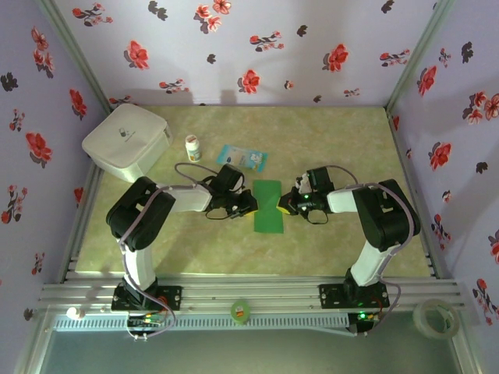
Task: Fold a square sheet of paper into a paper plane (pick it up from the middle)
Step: Third fold the triangle at the center of the table.
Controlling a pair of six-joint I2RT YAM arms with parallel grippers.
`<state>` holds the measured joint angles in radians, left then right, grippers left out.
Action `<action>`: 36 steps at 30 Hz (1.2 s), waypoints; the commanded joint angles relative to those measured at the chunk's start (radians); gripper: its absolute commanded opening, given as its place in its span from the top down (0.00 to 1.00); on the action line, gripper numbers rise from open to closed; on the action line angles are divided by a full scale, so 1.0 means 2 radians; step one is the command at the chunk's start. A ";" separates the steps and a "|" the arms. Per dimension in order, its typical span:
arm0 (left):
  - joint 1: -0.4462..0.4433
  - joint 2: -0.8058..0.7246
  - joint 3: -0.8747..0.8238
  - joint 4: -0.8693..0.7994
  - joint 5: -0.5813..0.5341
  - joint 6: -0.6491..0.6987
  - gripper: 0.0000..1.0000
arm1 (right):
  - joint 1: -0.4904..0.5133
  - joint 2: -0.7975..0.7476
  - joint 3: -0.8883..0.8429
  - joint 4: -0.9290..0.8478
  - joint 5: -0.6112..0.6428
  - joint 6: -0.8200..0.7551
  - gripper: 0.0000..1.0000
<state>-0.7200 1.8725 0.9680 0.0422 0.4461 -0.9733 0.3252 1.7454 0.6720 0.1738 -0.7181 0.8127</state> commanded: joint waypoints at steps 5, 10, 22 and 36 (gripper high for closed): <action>-0.003 -0.040 -0.035 0.054 -0.004 -0.040 1.00 | -0.002 -0.048 -0.024 -0.002 0.054 -0.002 0.76; -0.003 -0.059 -0.072 0.118 -0.005 -0.095 1.00 | 0.017 -0.143 -0.034 -0.044 0.101 -0.064 0.62; -0.003 -0.066 -0.092 0.162 0.001 -0.138 1.00 | 0.259 -0.343 -0.177 0.071 0.345 -0.403 0.33; -0.003 -0.063 -0.088 0.159 0.005 -0.135 1.00 | 0.368 -0.288 -0.167 0.075 0.504 -0.517 0.35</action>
<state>-0.7200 1.7676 0.7971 0.3477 0.4465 -1.2358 1.0473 1.1412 0.3237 0.2794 0.1894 -0.1524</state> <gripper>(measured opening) 0.052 0.654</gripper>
